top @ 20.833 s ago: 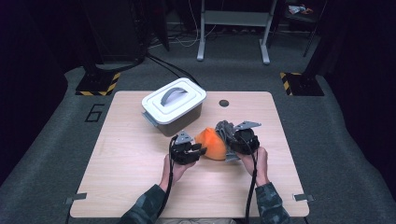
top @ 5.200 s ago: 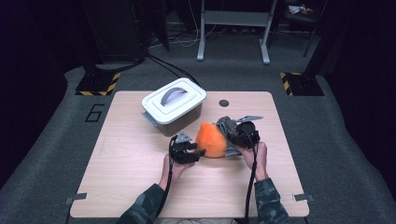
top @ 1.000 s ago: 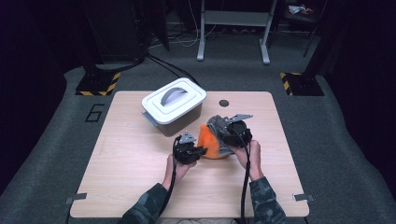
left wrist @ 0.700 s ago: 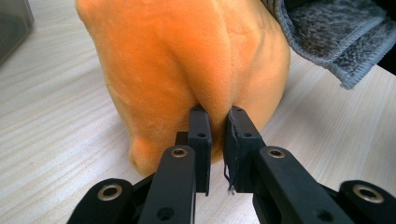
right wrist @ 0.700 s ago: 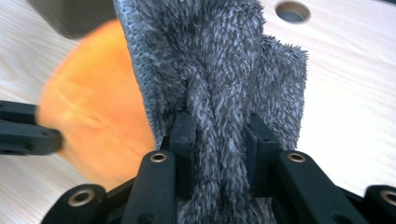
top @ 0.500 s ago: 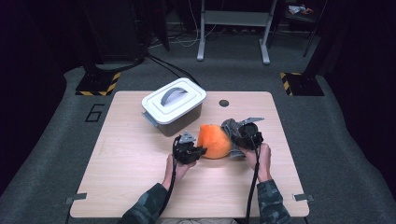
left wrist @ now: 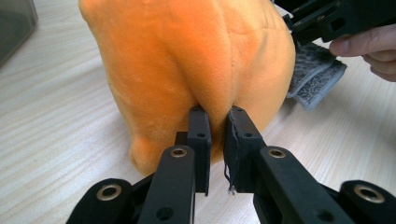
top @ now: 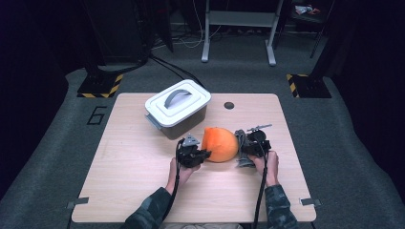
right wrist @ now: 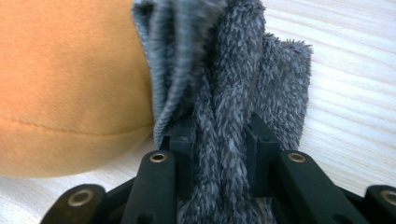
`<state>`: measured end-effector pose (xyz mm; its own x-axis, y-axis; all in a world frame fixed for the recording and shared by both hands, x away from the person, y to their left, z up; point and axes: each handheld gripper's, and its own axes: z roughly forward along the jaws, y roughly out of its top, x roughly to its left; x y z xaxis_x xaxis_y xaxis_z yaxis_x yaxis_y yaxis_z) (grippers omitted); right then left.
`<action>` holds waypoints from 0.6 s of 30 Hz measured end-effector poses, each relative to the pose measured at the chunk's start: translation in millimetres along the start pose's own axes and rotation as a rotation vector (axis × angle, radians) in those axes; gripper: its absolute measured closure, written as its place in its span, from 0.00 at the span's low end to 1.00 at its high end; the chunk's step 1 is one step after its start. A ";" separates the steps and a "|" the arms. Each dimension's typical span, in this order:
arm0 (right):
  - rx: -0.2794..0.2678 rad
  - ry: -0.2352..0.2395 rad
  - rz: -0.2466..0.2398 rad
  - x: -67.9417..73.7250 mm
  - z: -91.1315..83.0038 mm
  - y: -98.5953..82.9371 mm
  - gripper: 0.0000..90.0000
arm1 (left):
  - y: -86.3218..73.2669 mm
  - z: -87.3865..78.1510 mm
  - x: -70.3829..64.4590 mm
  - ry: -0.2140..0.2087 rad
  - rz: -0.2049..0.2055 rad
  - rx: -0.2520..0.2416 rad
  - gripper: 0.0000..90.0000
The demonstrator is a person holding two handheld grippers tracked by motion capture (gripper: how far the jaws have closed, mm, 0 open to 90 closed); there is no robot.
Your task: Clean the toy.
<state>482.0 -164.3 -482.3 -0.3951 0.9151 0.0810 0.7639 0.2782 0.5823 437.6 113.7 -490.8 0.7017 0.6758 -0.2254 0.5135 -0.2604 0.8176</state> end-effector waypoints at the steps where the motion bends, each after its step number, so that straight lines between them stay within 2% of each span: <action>1: -0.005 -0.005 0.003 -0.5 -2.3 -0.2 0.76 | -0.2 -0.1 0.0 0.003 -0.002 -0.001 0.90; 4: -0.059 -0.020 0.010 1.8 -15.9 1.5 0.77 | -0.5 -0.2 0.8 0.004 -0.011 -0.004 0.90; 7: -0.122 -0.023 -0.025 10.8 -32.9 7.4 0.77 | -0.6 -0.2 0.9 0.004 -0.010 -0.005 0.89; 9: -0.155 -0.007 -0.055 20.7 -42.1 11.6 0.77 | -0.6 -0.1 0.8 0.005 -0.010 -0.006 0.89; 11: -0.157 0.018 -0.078 31.1 -45.4 15.3 0.77 | -0.5 -0.8 1.3 0.009 -0.006 -0.003 0.89; 13: -0.140 -0.004 -0.112 38.5 -42.6 17.5 0.77 | -0.9 -1.5 2.0 0.007 -0.014 -0.006 0.88; 16: -0.132 0.000 -0.098 37.1 -37.6 18.7 0.77 | -0.9 -2.8 3.7 0.008 -0.005 -0.006 0.84; 17: -0.130 0.003 -0.095 35.6 -36.8 18.8 0.77 | -0.9 -3.9 4.0 0.002 -0.021 -0.017 0.81; 18: -0.132 0.000 -0.091 34.4 -36.0 18.9 0.77 | -0.5 -4.8 5.4 0.002 -0.012 -0.020 0.79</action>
<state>464.5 -138.0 -439.4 -0.4591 0.8881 0.0232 0.6513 0.3187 0.6887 438.7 120.8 -489.9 0.6944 0.6803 -0.2344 0.5119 -0.2381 0.8254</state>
